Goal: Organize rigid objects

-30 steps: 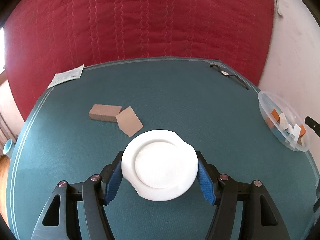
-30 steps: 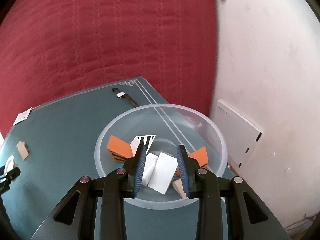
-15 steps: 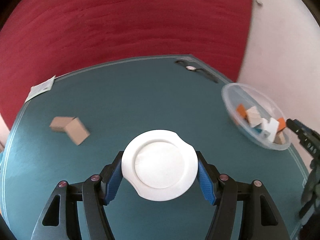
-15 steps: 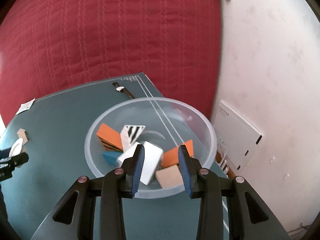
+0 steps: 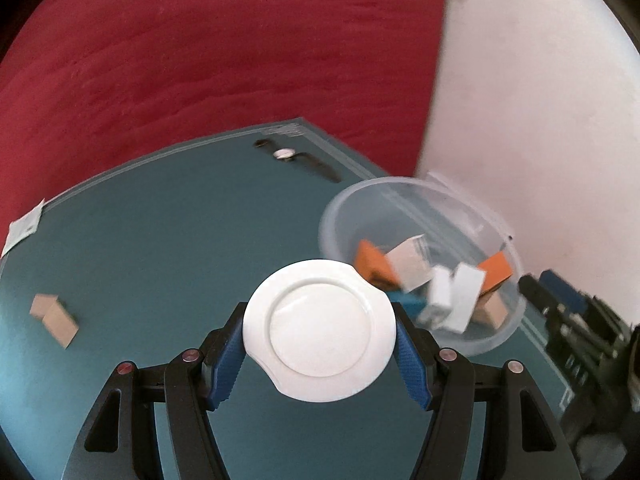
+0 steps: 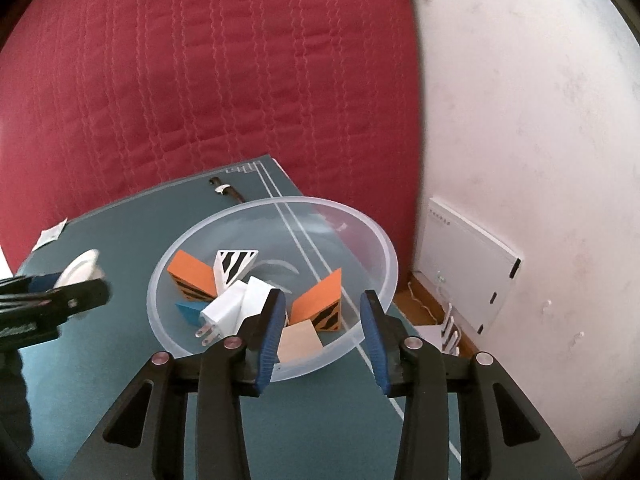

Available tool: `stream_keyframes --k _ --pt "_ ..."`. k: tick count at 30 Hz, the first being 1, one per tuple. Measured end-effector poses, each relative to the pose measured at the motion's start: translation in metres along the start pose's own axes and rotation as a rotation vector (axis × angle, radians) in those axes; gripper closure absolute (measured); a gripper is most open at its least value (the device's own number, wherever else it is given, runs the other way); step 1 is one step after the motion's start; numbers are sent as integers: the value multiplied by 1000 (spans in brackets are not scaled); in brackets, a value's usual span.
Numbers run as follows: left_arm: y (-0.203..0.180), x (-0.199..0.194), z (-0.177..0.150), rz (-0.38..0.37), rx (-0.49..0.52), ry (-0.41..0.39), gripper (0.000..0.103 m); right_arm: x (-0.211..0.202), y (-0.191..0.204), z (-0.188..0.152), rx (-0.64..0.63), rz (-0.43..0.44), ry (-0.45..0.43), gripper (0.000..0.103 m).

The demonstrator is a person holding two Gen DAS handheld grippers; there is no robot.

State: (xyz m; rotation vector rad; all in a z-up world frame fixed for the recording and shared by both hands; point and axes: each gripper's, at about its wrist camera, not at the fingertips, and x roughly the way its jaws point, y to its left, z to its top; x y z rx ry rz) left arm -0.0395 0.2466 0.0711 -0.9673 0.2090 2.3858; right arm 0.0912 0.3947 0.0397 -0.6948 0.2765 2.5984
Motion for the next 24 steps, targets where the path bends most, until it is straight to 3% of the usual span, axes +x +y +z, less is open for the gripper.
stream_keyframes --k 10,12,13,14,24 --pt "-33 29 24 -72 10 -5 33 5 -10 -3 47 24 11 62" --pt "-35 36 27 -78 10 -3 25 6 -11 -4 48 27 13 62" --pt "-35 39 27 -69 6 2 10 6 -12 -5 48 29 14 62" --pt "-34 42 27 -60 -3 4 6 5 -13 -5 48 30 15 62" --pt "-7 39 10 14 -40 7 6 3 -15 -6 56 36 19 62"
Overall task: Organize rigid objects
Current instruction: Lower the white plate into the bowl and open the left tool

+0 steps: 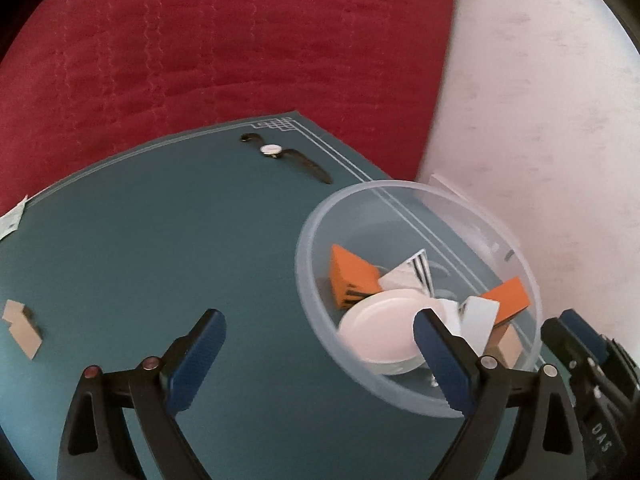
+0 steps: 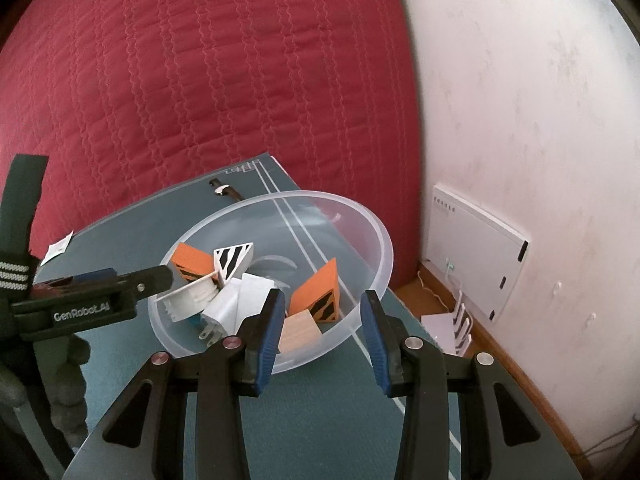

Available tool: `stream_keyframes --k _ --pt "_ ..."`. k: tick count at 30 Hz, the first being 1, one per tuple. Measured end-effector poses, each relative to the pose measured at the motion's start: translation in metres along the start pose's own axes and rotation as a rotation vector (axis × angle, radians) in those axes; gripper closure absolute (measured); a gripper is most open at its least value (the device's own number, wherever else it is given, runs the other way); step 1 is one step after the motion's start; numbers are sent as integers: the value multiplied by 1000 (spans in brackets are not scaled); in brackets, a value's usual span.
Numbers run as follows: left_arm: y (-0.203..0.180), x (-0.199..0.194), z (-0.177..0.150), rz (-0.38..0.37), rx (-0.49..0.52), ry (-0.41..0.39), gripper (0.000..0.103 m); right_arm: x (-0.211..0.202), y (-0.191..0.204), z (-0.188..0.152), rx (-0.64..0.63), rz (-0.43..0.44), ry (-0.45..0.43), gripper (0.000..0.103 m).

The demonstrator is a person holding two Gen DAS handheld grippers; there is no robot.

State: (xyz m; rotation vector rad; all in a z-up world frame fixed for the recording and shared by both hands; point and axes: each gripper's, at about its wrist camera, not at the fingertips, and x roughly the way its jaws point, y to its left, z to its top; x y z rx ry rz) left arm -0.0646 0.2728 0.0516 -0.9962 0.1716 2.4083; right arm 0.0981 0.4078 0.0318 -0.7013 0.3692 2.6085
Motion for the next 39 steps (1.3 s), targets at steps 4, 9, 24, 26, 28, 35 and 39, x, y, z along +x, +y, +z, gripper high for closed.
stream_keyframes --k 4,9,24,26,28,35,39 --pt "-1 4 -2 36 24 -1 6 -1 0 0 0 0 0 62" --pt "-9 14 -6 73 63 10 6 -1 -1 -1 0 0 -1 62" --pt "-18 24 -6 145 92 19 6 -4 4 -6 -19 -6 -4 62" --pt "-16 22 -8 139 89 25 6 -4 4 -7 -23 -9 -8 62" --pt "-12 19 -8 141 78 24 6 -5 5 -7 -27 -12 -14 62" --pt "3 6 -10 143 32 2 2 -11 12 -9 -60 -21 -42 62" --pt "10 -4 -11 153 18 -18 1 -14 16 -10 -76 -25 -54 61"
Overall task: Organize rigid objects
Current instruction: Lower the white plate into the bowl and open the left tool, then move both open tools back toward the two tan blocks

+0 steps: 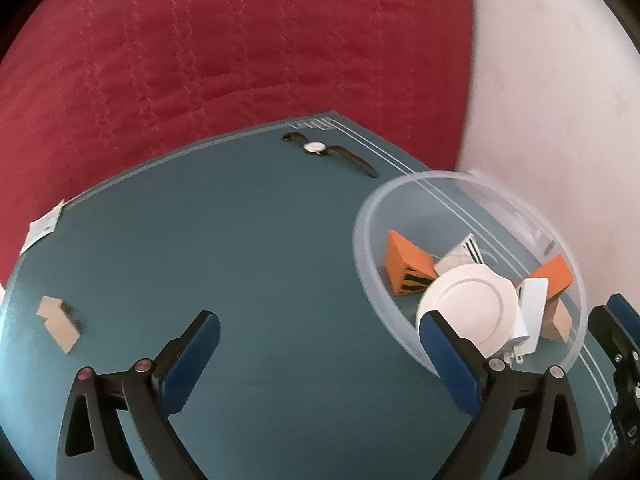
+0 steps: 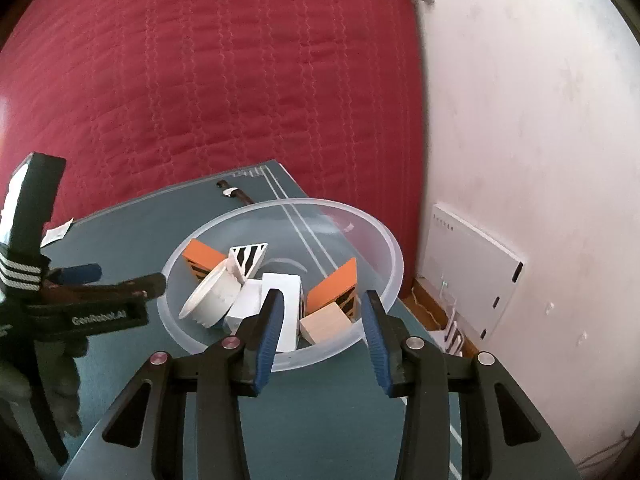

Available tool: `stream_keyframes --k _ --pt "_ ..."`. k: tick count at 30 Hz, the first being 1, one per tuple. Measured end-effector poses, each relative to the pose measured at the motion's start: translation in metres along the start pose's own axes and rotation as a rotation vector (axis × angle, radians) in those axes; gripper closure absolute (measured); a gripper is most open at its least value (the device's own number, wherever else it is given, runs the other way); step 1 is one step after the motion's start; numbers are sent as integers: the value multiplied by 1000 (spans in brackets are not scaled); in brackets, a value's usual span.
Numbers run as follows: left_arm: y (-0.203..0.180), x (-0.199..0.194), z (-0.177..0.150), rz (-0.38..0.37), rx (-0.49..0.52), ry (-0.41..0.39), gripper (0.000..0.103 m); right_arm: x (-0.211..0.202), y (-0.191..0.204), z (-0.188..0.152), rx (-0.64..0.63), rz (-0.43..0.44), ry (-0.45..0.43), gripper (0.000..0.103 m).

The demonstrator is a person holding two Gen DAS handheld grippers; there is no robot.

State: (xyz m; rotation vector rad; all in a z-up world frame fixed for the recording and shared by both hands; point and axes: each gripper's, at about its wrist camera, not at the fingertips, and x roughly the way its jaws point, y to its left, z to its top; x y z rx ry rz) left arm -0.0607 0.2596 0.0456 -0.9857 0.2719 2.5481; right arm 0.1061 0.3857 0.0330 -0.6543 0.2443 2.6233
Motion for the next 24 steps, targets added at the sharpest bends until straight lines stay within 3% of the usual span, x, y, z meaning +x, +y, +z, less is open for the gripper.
stream_keyframes --k 14,24 --pt "63 -13 -6 84 -117 -24 1 -11 28 -4 -89 7 -47 56" --pt "108 -25 -14 167 -163 -34 1 -21 64 -11 -167 73 -31 52"
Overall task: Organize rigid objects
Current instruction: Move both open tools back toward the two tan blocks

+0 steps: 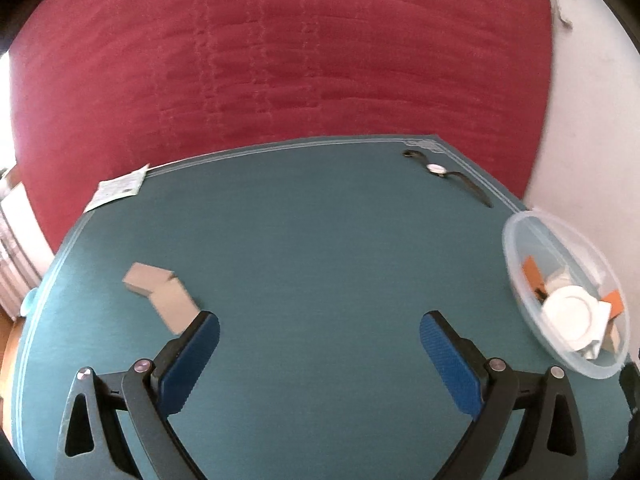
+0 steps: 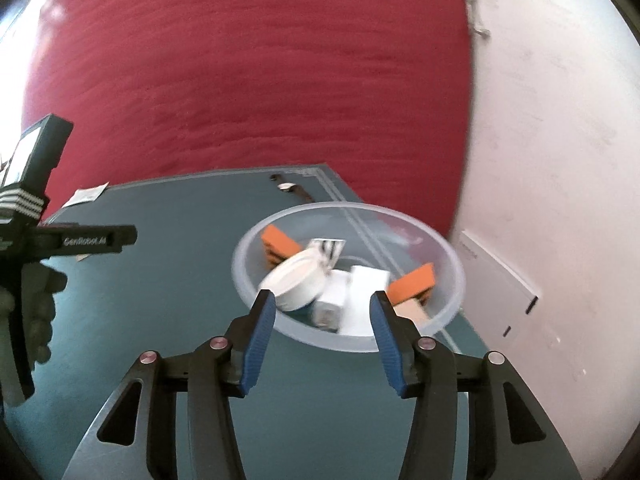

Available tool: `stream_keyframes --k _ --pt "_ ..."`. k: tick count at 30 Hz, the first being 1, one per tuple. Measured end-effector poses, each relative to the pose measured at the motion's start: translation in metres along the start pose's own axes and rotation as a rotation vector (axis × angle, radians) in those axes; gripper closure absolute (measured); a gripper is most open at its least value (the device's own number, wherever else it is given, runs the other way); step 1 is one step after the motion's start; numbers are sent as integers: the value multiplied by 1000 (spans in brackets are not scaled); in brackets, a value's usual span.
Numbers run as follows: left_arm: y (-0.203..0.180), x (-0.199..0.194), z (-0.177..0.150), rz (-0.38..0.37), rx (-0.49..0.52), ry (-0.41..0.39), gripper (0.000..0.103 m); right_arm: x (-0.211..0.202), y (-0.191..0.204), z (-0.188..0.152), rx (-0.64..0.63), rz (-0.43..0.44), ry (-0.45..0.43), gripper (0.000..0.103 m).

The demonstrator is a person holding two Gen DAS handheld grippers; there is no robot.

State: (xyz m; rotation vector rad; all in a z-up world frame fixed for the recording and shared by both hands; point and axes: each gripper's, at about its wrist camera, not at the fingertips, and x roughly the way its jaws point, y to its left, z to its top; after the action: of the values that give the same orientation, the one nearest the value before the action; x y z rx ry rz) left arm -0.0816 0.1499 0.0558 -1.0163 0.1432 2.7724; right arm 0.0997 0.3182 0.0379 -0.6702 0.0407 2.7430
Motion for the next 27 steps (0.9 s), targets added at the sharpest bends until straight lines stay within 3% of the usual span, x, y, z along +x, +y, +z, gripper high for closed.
stream_keyframes --k 7,17,27 --pt "32 -1 -5 51 -29 0 1 18 35 0 -38 167 107 51" --pt "77 1 -12 101 -84 13 1 43 71 15 -30 339 214 51" --pt "114 -2 -16 126 -152 16 1 58 119 26 -88 397 235 51"
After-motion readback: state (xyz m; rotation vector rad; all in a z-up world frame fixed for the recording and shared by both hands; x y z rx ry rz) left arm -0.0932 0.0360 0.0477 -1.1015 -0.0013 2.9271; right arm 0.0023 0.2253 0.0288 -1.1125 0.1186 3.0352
